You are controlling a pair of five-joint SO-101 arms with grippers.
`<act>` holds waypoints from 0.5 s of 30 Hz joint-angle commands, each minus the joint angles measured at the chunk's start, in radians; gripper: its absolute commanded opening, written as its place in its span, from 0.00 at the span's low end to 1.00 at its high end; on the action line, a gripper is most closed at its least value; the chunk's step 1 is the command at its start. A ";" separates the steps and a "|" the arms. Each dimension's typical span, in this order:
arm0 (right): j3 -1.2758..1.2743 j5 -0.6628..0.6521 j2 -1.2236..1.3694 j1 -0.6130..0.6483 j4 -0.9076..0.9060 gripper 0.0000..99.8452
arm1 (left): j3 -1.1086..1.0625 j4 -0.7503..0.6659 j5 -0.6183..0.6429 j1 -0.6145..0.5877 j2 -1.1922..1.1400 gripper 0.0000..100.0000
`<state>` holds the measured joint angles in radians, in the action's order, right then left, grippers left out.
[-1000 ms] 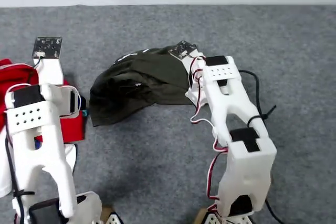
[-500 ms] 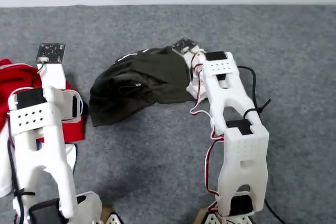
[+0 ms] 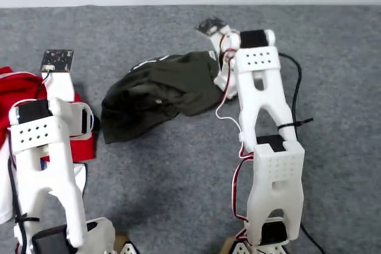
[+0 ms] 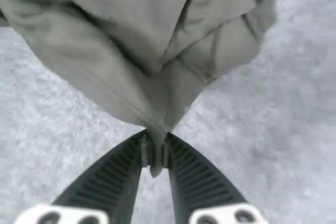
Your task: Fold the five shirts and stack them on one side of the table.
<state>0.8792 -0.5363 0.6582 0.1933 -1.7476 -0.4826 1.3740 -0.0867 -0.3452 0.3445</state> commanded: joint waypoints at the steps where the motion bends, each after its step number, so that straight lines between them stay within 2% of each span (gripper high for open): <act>1: 0.209 -0.021 -0.031 -0.024 -0.048 0.01 | 0.005 0.008 0.006 0.002 0.037 0.21; 6: 0.302 -0.025 -0.139 -0.041 -0.048 0.01 | 0.010 0.014 0.002 0.049 0.037 0.21; 11: 0.301 -0.025 -0.303 -0.093 -0.048 0.01 | 0.010 0.023 -0.002 0.183 0.037 0.21; 15: 0.301 -0.025 -0.410 -0.145 -0.047 0.01 | 0.008 0.012 -0.060 0.276 0.029 0.21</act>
<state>1.1262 -0.5516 0.3744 0.0951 -1.7538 -0.4826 1.3863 -0.1066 -0.1350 0.3445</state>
